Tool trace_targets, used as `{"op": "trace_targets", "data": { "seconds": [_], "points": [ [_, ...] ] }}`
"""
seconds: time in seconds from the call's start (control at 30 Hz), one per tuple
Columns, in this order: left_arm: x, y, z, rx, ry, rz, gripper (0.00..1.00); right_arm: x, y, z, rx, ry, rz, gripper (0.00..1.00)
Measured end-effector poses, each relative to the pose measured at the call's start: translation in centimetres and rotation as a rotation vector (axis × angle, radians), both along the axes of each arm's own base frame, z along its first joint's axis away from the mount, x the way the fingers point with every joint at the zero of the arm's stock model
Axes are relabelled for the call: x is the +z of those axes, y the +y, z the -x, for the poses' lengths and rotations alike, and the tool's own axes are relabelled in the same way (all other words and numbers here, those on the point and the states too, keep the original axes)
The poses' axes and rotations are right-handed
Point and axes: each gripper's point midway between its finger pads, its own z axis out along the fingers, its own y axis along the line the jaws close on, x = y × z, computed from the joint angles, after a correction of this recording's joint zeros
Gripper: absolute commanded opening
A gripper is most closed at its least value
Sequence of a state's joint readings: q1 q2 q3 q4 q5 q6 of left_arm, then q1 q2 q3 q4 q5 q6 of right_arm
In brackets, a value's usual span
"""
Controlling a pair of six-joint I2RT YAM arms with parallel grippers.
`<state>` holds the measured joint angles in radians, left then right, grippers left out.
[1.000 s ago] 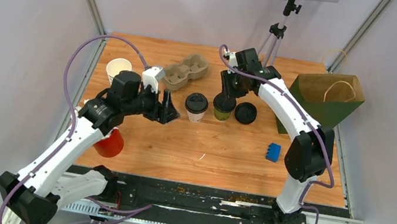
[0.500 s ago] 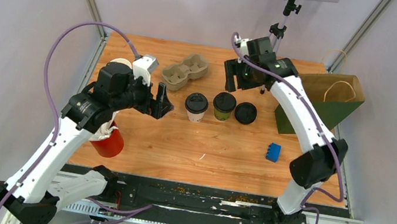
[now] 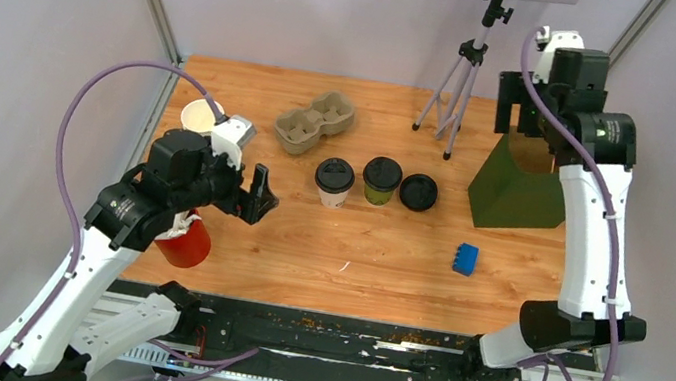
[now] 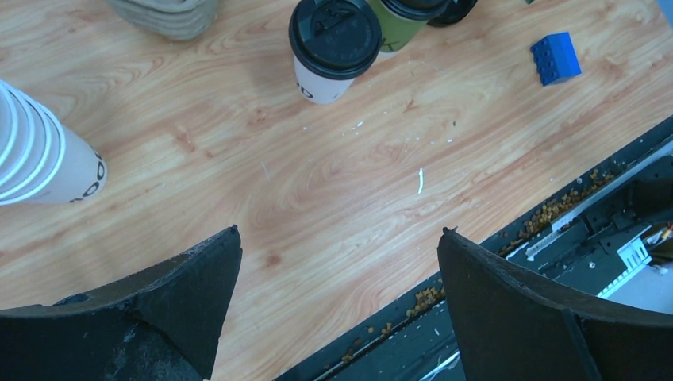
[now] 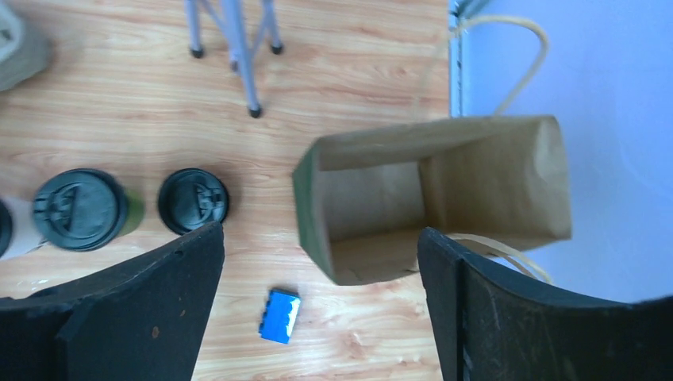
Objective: Pack the takeout coffee
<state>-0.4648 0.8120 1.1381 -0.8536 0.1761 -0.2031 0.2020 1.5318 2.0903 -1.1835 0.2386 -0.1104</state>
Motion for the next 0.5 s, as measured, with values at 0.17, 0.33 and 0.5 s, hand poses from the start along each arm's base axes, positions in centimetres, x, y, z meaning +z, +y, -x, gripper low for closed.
{"op": "trace_targets", "data": {
  "seconds": [0.17, 0.33, 0.5],
  "points": [
    [-1.5, 0.1, 0.4, -0.003, 0.028, -0.012, 1.0, -1.9, -2.5, -0.6, -0.028, 0.069, -0.011, 0.79],
    [-1.7, 0.1, 0.4, -0.006, 0.034, -0.016, 1.0, -5.4, -1.8, -2.0, 0.014, 0.182, -0.02, 0.72],
    [-1.7, 0.2, 0.3, 0.001, 0.032, -0.02, 1.0, -8.4, -1.8, -3.2, 0.018, 0.273, -0.004, 0.67]
  ]
}}
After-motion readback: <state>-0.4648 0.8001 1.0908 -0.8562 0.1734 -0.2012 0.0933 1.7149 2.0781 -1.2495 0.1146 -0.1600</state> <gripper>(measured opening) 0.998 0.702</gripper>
